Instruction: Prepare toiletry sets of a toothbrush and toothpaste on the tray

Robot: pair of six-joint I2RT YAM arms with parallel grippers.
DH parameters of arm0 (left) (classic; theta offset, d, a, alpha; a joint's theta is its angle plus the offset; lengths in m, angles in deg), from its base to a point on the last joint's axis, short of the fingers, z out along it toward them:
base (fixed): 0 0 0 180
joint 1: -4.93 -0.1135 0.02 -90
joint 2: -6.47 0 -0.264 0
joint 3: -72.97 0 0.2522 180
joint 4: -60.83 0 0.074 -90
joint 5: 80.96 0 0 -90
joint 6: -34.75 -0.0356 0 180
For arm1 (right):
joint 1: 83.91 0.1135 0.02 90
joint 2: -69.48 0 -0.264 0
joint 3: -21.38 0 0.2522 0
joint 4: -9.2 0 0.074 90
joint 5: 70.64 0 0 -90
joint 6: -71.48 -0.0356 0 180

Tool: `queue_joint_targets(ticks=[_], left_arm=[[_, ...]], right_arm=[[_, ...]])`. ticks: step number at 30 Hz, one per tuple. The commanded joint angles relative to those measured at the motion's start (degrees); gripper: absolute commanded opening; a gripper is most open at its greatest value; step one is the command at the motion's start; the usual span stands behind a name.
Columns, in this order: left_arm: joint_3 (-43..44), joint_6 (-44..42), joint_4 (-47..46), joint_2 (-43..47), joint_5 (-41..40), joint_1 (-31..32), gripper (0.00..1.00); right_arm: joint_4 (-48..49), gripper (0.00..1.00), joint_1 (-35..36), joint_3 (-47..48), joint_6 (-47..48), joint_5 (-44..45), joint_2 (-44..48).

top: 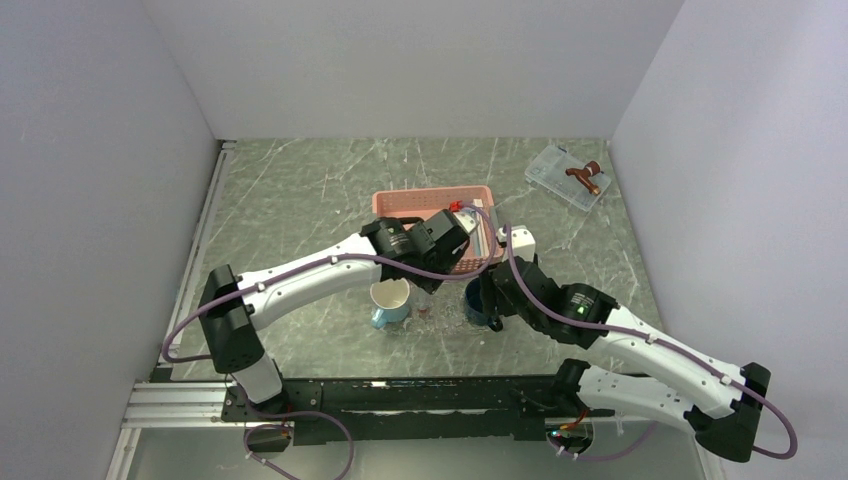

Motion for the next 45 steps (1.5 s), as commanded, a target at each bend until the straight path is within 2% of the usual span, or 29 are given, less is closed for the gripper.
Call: queue_joint_targets(ticks=[1,8,13,16,29,33,45], left_arm=[[2.72,-0.42,-0.41,5.37,-5.13,0.2,0.57],[-0.43,0.47,-3.88,13.38,-4.84,-0.04,0.61],[-4.89,0.25,-6.27,19.99,-5.22,-0.4,0.64],[-9.3,-0.69,-9.4,24.57,-4.87,-0.58,0.74],[-21.95,-1.83,-12.35,38.95,-7.2,-1.2,0.88],[-24.95,-2.43,-12.53,43.3,-7.38,-1.28,0.99],[-29.48,-3.89,-10.17,51.84,-6.76,-1.26,1.0]], right_arm=[[3.52,0.68,0.09,4.4,0.79,1.52,-2.34],[4.36,0.68,-1.05,10.58,2.34,3.65,-10.13],[5.51,0.68,-5.54,15.6,4.67,0.42,-16.15],[6.66,0.68,-8.59,17.6,5.71,-1.67,-19.07],[13.4,0.68,-17.23,23.22,6.91,-11.18,-35.31],[14.83,0.68,-18.98,25.43,5.82,-12.27,-41.26],[16.71,0.69,-23.01,31.96,1.81,-15.05,-56.11]])
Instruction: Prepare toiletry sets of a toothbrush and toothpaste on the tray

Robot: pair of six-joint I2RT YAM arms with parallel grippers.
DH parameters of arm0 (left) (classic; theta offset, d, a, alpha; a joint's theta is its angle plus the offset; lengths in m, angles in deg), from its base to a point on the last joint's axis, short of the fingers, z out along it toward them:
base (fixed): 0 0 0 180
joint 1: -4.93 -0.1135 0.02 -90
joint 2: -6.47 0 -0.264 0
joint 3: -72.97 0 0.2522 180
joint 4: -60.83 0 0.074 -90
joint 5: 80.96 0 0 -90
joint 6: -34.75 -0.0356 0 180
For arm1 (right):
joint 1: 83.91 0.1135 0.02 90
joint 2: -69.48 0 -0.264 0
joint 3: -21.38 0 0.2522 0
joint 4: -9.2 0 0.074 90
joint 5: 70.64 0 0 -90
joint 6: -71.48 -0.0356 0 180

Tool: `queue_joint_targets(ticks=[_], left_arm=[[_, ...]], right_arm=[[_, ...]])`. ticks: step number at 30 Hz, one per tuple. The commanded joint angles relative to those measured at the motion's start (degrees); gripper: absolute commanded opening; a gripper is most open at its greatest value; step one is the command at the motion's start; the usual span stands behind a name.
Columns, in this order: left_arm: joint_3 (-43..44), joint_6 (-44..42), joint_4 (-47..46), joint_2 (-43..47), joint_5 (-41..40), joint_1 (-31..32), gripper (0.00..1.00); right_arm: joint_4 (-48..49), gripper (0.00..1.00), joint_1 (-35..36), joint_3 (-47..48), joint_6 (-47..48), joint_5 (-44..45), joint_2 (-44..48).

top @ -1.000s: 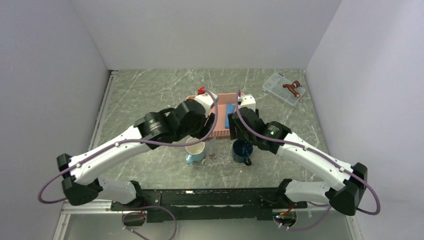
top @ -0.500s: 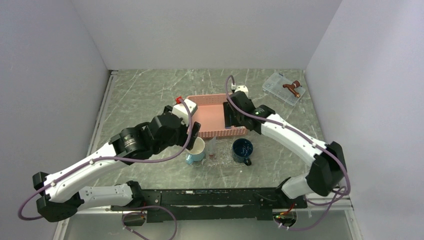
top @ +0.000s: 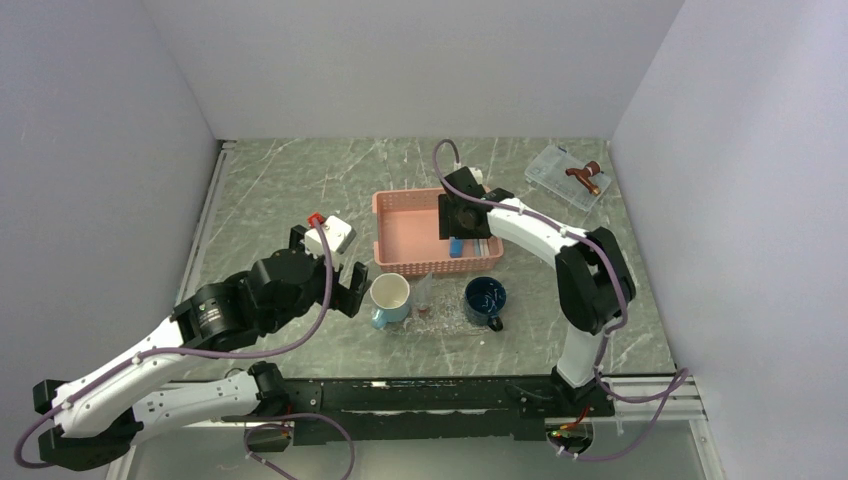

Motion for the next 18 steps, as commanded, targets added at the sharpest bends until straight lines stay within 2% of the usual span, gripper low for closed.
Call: queue_joint_targets(ticks=[1,9,18], left_arm=[[-1.72,-1.46,-1.08,2.57,-0.73,-0.19,0.99],[-4.7,-1.19,-1.95,5.69,-0.97,-0.2,1.0],[-5.43,-0.65,-1.33,4.97,-0.05,-0.52,1.0]], right_arm=[[2.03,0.69,-0.84,4.23,-2.47,-1.1,-3.5],[1.08,0.69,-1.64,7.66,-4.96,-0.24,-10.06],[0.83,0.68,-1.99,9.4,-7.8,0.66,-14.48]])
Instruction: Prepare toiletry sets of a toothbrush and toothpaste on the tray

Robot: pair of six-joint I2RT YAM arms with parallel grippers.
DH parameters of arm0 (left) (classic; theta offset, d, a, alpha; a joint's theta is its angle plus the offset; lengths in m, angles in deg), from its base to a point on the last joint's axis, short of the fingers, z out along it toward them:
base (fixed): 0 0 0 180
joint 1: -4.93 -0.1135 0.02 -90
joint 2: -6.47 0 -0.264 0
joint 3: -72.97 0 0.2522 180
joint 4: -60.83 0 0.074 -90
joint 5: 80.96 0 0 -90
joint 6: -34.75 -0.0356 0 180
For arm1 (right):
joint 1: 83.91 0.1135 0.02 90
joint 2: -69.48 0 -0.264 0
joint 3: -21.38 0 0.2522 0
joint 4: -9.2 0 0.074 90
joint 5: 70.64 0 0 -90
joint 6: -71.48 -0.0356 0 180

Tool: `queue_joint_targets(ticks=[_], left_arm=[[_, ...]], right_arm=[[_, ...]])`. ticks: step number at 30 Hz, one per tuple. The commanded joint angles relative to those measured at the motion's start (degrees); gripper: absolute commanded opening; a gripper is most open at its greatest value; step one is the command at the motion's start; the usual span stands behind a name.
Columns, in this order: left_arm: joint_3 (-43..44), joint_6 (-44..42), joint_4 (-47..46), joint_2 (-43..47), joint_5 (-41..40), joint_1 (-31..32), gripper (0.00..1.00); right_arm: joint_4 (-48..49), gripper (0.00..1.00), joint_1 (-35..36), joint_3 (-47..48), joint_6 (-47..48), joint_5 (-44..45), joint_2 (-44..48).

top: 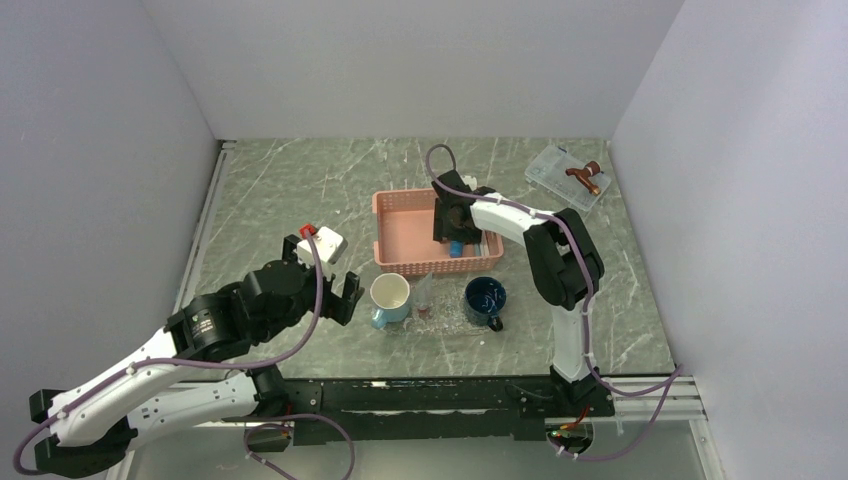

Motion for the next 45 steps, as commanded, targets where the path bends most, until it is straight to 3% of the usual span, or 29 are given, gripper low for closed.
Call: queue_joint_targets(ticks=[1,12,23,30,39,45], left_arm=[[-0.24,-0.16,-1.27,-0.6,0.19,-0.6,0.99],[-0.7,-0.04,-2.18,-1.25,4.55,-4.1,0.99],[-0.92,0.17,-2.26,-1.25,4.7,-5.23,0.99],[-1.09,0.46,-2.36,-1.21,4.93,-5.7,0.99],[-1.11,0.67,-2.47,-1.56,5.35,-5.84,0.99],[-1.36,0.11,-3.96,-0.64,8.75,-6.02,0.99]], right_arm=[[0.45,0.67,-0.38,2.87,-2.19,1.43,-1.11],[1.37,0.6,-1.72,4.43,-2.92,2.6,-3.34],[2.61,0.41,-2.15,3.75,-2.1,2.6,-1.87],[7.38,0.28,-2.11,-1.09,-1.91,0.62,5.0],[14.64,0.26,-1.98,-8.55,-1.83,0.96,16.59],[21.3,0.26,-1.55,-14.54,-1.71,-3.28,27.7]])
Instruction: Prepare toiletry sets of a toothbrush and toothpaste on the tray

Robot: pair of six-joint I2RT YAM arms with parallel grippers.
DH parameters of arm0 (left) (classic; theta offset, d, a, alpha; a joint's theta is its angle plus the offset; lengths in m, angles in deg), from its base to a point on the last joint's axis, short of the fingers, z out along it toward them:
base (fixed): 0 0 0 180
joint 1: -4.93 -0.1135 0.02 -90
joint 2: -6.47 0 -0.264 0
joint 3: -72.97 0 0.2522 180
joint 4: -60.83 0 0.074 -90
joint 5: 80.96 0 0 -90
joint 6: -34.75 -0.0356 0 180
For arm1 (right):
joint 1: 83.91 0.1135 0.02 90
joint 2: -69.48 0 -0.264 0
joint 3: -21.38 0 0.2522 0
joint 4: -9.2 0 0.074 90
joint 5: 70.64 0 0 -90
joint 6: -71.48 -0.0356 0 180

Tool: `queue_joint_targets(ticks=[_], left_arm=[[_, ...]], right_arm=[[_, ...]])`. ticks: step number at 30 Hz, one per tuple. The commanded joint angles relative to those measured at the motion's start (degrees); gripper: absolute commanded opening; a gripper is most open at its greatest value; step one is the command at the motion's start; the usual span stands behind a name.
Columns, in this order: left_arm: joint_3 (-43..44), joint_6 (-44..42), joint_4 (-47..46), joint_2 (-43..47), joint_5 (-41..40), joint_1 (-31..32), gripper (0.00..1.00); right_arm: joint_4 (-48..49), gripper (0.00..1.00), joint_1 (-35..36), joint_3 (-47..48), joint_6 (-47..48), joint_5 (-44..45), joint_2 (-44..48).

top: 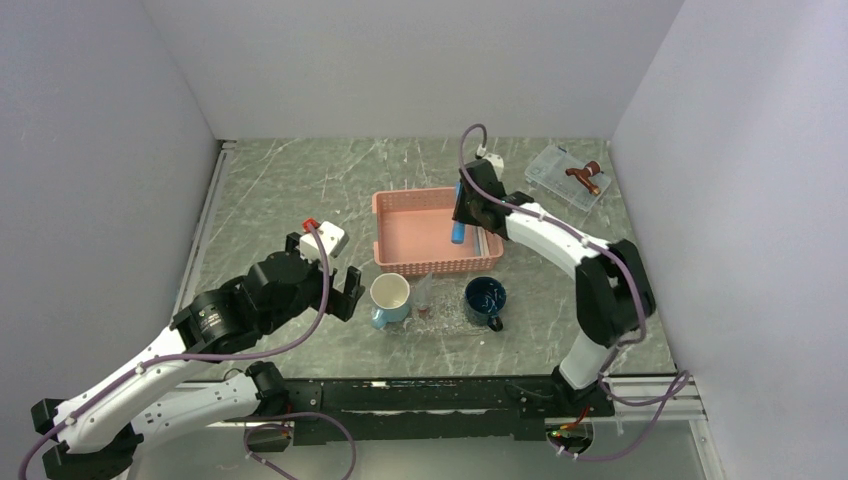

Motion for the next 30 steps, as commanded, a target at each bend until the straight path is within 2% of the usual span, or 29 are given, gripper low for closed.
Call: queue_joint_targets(ticks=[1,8,13,15,20,30], left_arm=[[-0.71,-0.06,-3.89,0.92,3.89,-0.36,0.99],[-1.77,0.92,-9.77,3.03,12.98,-0.34,0.99],[-6.88,6.24,-19.62,4.14,22.46,-0.36,0.99],[-8.53,8.08,-23.16,4.53,25.33,-0.41,1.0],[-10.07,12.37,-29.14,4.4,31.52,-0.39,0.99],[-13.87,21.82,-42.04,5.19,39.09,-0.39,0.99]], right_arm=[[9.76,0.26,0.62,-3.84,0.07,-3.44,9.67],[20.45,0.26,1.95,-12.43,0.14,-13.19,24.61],[29.39,0.27,3.98,-20.74,-2.84,-20.9,34.57],[30.14,0.27,5.65,-21.8,-3.0,-21.72,37.51],[31.83,0.28,10.32,-23.74,-3.08,-23.13,42.97],[44.06,0.3,16.41,-29.81,-9.1,-27.62,48.84]])
